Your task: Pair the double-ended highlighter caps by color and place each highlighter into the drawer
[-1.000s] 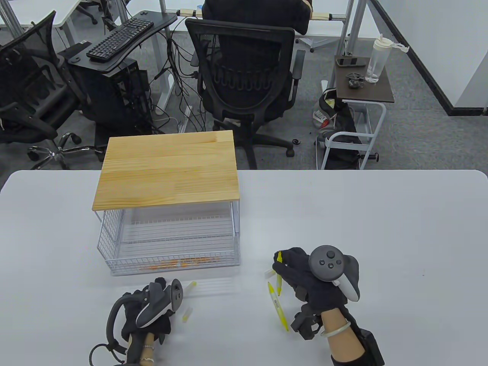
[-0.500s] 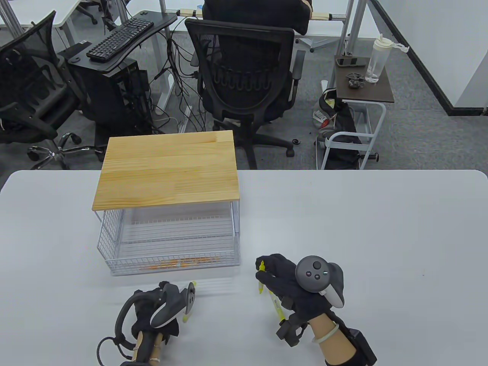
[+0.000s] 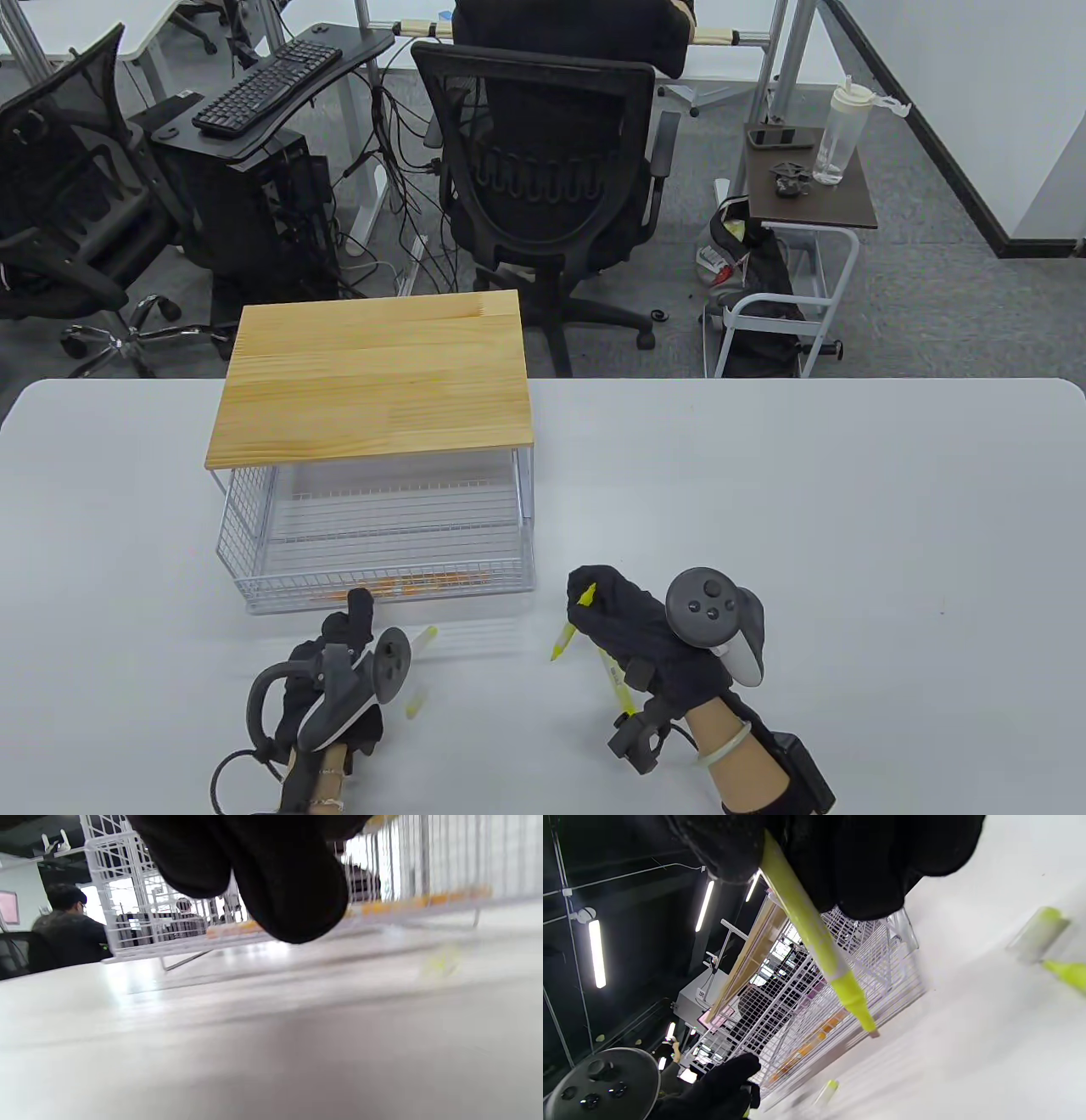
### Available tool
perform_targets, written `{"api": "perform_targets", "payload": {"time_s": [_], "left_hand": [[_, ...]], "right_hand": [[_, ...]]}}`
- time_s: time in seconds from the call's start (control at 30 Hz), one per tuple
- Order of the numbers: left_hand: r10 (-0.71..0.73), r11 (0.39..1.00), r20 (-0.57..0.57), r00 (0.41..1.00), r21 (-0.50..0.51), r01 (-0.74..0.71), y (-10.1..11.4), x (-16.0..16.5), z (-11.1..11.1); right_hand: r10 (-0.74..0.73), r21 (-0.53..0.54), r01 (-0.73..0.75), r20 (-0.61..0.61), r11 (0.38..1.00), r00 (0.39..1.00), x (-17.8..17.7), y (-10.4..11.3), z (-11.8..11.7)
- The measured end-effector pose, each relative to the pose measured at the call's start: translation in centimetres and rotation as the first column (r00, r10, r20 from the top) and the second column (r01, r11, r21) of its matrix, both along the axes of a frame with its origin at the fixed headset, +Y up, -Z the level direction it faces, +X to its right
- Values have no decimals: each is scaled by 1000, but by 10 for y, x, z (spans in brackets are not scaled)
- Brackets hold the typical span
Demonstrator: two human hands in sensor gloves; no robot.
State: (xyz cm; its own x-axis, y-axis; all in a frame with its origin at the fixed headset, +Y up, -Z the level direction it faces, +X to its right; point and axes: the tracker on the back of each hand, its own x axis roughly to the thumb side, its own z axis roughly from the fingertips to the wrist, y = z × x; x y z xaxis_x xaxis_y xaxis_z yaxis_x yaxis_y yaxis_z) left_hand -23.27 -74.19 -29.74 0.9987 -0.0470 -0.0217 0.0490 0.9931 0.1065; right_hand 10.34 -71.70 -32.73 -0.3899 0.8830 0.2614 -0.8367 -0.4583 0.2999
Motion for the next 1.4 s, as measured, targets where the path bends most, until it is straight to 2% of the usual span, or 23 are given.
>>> {"api": "perform_targets", "payload": {"time_s": [0.1,0.17,0.33,0.43,0.5,0.67,0.83,0.93,1.07,1.23,1.4], "left_hand": [[180,976,56,982,117,-185,9,-6,8],[275,946,100,956,147,-288,13,-7,11],[463,859,237,854,119,-498,14,1,14],[521,821,296,801,82,-564,16,11,15],[526,815,324,786,72,-575,18,17,17],[465,845,366,806,86,-527,21,30,21],[479,835,399,782,69,-546,22,37,23],[457,847,416,786,68,-528,24,42,26],[418,847,435,797,130,-515,27,46,30],[461,814,431,776,142,-563,29,42,31],[422,818,461,781,179,-547,33,43,34]], "right_hand": [[-61,0,61,-13,998,998,-2,-1,2],[-117,20,117,-10,993,993,-4,0,5],[-266,124,263,9,957,964,-9,5,12],[-281,153,283,-34,947,959,-13,6,15],[-288,154,291,-41,944,957,-15,5,16],[-287,131,293,-62,947,956,-17,2,16],[-273,126,279,-59,952,960,-19,1,15],[-289,99,295,-77,950,954,-21,-2,14],[-289,86,294,-67,952,955,-22,-6,12],[-121,179,125,-32,976,992,-21,-5,14],[-22,271,11,39,962,999,-22,0,18]]}}
